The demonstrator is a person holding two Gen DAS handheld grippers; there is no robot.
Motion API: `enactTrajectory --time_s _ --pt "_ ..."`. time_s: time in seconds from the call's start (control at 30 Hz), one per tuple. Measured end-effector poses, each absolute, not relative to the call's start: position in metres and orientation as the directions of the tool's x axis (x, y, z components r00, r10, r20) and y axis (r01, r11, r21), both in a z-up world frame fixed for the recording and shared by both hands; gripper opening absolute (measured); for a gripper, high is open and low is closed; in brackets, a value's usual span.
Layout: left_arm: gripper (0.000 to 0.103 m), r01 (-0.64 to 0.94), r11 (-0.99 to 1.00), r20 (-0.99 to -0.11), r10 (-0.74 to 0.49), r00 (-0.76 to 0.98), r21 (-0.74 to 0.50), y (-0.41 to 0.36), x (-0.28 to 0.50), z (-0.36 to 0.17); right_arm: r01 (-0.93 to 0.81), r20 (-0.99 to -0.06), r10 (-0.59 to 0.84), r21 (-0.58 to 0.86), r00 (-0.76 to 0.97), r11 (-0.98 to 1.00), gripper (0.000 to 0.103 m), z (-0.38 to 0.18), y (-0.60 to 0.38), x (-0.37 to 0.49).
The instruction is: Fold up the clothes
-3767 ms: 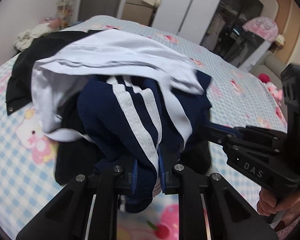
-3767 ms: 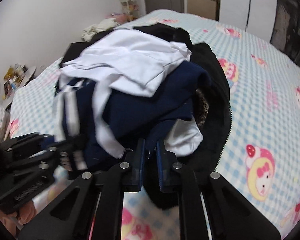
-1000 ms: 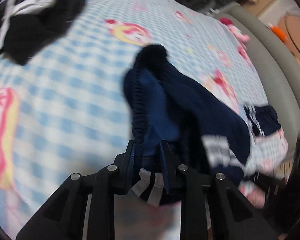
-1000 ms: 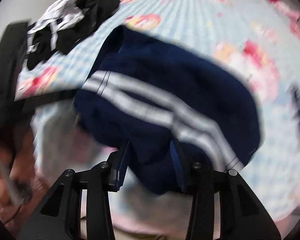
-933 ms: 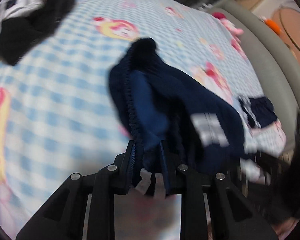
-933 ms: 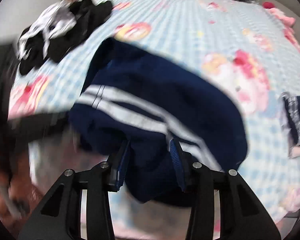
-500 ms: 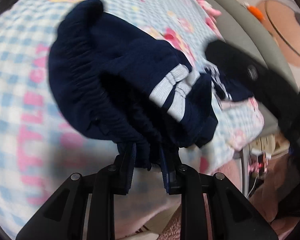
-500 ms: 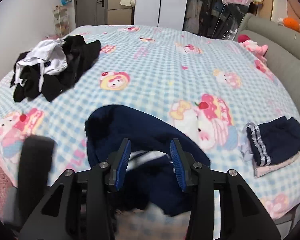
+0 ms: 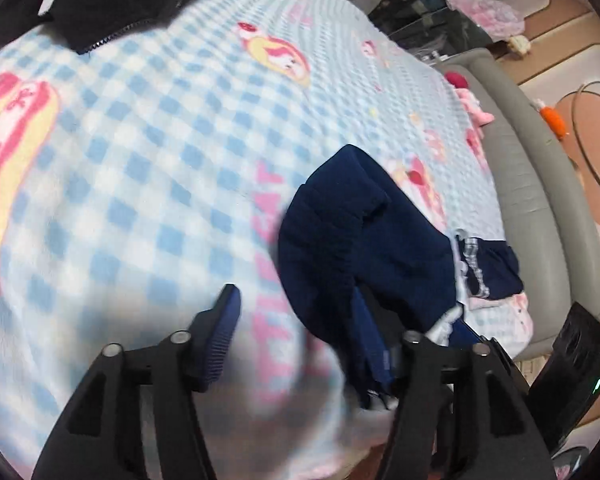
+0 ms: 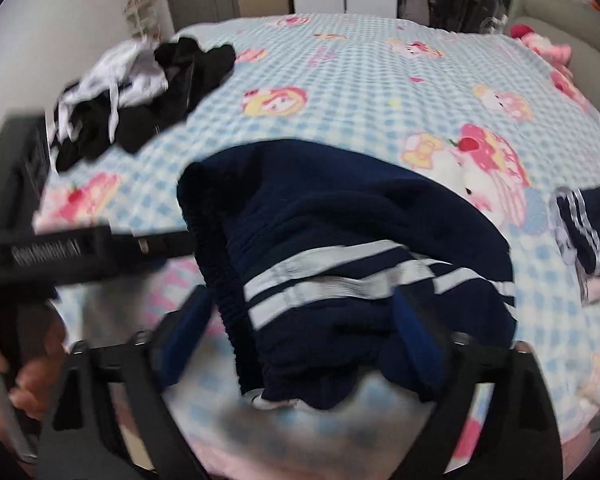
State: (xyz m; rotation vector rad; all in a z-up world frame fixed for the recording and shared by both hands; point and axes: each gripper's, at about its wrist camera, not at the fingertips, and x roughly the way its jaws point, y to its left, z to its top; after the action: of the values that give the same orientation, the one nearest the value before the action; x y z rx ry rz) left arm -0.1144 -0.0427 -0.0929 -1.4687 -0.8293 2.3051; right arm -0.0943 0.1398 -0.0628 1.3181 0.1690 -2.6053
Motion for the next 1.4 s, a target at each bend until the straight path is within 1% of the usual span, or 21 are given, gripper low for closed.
enactTrajectory --time_s 0.03,0.13,0.23,0.27,0.33,0.43,0.53,0.57,0.67,0.7,0.73,0.77,0.87,0.9,0.93,1.0,1.07,1.17,1.23,1.33,1.4 --pt "0.061 0.047 -0.800 -0.735 0.524 -0.430 -0.598 -0.037 -0.115 -0.092 0.238 -0.811 -0.092 -0.060 -0.578 -0.969 0.093 -0.069 0.138 -0.095" --pt "0.059 -0.009 -0.815 -0.746 0.535 -0.397 -0.580 -0.021 -0.117 -0.091 0.186 -0.797 0.044 -0.194 -0.603 -0.963 0.067 -0.082 0.145 -0.093" --pt "0.057 -0.065 -0.823 -0.756 0.546 -0.362 -0.564 -0.004 -0.117 -0.090 0.121 -0.780 0.059 -0.171 -0.623 -0.978 0.053 -0.076 0.168 -0.091" --pt "0.056 -0.076 -0.825 -0.760 0.547 -0.350 -0.559 0.004 -0.115 -0.093 0.093 -0.771 0.084 -0.183 -0.632 -0.979 0.050 -0.073 0.175 -0.092" --pt "0.042 -0.061 -0.865 -0.802 0.486 -0.347 -0.498 0.022 -0.111 -0.096 0.032 -0.745 0.141 -0.212 -0.652 -0.977 0.047 -0.063 0.186 -0.094" --pt "0.042 -0.105 -0.871 -0.806 0.486 -0.337 -0.481 0.052 -0.104 -0.095 -0.042 -0.686 0.209 -0.251 -0.697 -0.967 0.044 -0.038 0.194 -0.101" --pt "0.040 -0.177 -0.815 -0.769 0.579 -0.271 -0.552 0.073 -0.103 -0.089 -0.037 -0.665 0.163 -0.199 -0.729 -0.979 0.044 -0.022 0.200 -0.102" --pt "0.041 -0.196 -0.818 -0.770 0.576 -0.275 -0.541 0.076 -0.102 -0.086 -0.026 -0.677 0.126 -0.157 -0.725 -0.987 0.045 -0.021 0.204 -0.101" --pt "0.043 -0.187 -0.849 -0.776 0.528 -0.345 -0.494 0.065 -0.100 -0.074 0.010 -0.691 0.033 -0.058 -0.722 -0.998 0.046 -0.021 0.215 -0.085" --pt "0.044 -0.155 -0.850 -0.768 0.522 -0.371 -0.503 0.053 -0.102 -0.072 0.027 -0.676 0.029 -0.071 -0.736 -0.997 0.048 -0.018 0.213 -0.077" --pt "0.046 -0.124 -0.852 -0.762 0.512 -0.396 -0.508 0.041 -0.104 -0.070 0.045 -0.663 0.023 -0.086 -0.748 -0.995 0.056 -0.016 0.210 -0.068" --pt "0.048 -0.094 -0.861 -0.762 0.489 -0.424 -0.500 0.029 -0.107 -0.068 0.076 -0.668 0.011 -0.101 -0.745 -0.992 0.060 -0.015 0.204 -0.064" --pt "0.050 -0.012 -0.900 -0.771 0.380 -0.511 -0.436 -0.004 -0.121 -0.061 0.158 -0.714 -0.051 -0.083 -0.698 -0.984 0.060 -0.024 0.187 -0.066" --pt "0.054 0.011 -0.900 -0.772 0.368 -0.519 -0.436 -0.013 -0.128 -0.061 0.153 -0.721 -0.039 -0.094 -0.692 -0.984 0.061 -0.030 0.182 -0.068" --pt "0.062 0.027 -0.896 -0.772 0.366 -0.520 -0.443 -0.021 -0.135 -0.062 0.149 -0.727 -0.026 -0.105 -0.686 -0.983 0.063 -0.036 0.177 -0.070" --pt "0.072 0.022 -0.866 -0.768 0.430 -0.475 -0.499 -0.025 -0.152 -0.073 0.140 -0.739 0.000 -0.127 -0.674 -0.982 0.065 -0.049 0.166 -0.073" --pt "0.072 0.014 -0.840 -0.778 0.496 -0.385 -0.542 -0.011 -0.169 -0.092 0.131 -0.750 0.026 -0.149 -0.661 -0.980 0.074 -0.062 0.155 -0.076" --pt "0.069 -0.010 -0.871 -0.795 0.453 -0.404 -0.491 0.001 -0.160 -0.102 0.119 -0.753 0.076 -0.201 -0.654 -0.972 0.073 -0.075 0.145 -0.080" --pt "0.048 -0.049 -0.878 -0.787 0.451 -0.421 -0.477 0.008 -0.154 -0.100 0.068 -0.748 0.098 -0.189 -0.657 -0.980 0.071 -0.072 0.161 -0.085" --pt "0.032 -0.063 -0.868 -0.770 0.469 -0.433 -0.492 0.024 -0.155 -0.102 -0.053 -0.751 0.172 -0.181 -0.637 -0.982 0.070 -0.069 0.194 -0.097" --pt "0.029 -0.082 -0.849 -0.756 0.506 -0.415 -0.523 0.036 -0.139 -0.110 -0.095 -0.742 0.194 -0.174 -0.642 -0.980 0.070 -0.064 0.208 -0.098"
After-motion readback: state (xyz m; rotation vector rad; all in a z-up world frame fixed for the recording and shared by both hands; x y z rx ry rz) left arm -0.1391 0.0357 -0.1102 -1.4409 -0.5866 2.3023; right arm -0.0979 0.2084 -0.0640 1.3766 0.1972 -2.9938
